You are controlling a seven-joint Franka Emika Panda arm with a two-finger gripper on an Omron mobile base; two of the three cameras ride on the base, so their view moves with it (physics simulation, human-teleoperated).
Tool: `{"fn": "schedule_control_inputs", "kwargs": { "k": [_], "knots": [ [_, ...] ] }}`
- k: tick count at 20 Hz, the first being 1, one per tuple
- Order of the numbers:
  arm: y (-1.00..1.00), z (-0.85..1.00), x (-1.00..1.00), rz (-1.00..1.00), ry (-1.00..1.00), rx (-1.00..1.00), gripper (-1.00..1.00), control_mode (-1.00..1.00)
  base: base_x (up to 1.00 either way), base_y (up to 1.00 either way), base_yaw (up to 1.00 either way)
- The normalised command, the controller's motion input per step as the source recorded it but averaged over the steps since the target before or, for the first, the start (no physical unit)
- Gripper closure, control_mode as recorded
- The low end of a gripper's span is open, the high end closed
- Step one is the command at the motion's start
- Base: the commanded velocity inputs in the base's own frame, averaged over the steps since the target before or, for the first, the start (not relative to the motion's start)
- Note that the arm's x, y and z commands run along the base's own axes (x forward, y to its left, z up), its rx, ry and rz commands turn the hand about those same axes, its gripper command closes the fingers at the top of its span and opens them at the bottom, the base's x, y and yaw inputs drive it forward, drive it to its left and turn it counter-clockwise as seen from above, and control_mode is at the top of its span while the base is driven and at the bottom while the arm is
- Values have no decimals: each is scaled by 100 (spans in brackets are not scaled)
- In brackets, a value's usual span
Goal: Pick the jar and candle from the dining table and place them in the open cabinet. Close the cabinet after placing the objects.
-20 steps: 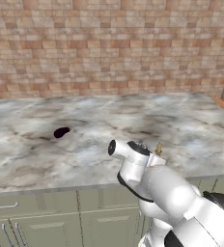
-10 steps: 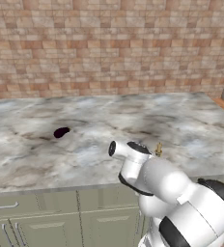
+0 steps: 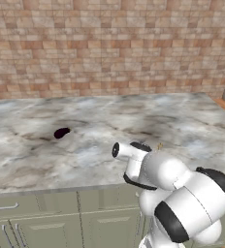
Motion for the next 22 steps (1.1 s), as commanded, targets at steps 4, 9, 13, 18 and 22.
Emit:
{"fn": "schedule_control_inputs", "kwargs": {
  "k": [4,9,13,18,22],
  "knots": [
    [-3,-8,26,0,0,0,-100,-100,0,0,0],
    [-1,-13,28,0,0,0,-100,-100,0,0,0],
    [-1,-13,29,0,0,0,-100,-100,0,0,0],
    [-1,-10,19,0,0,0,100,-100,0,0,0],
    [0,-5,4,0,0,0,100,-100,0,0,0]
  ]
}}
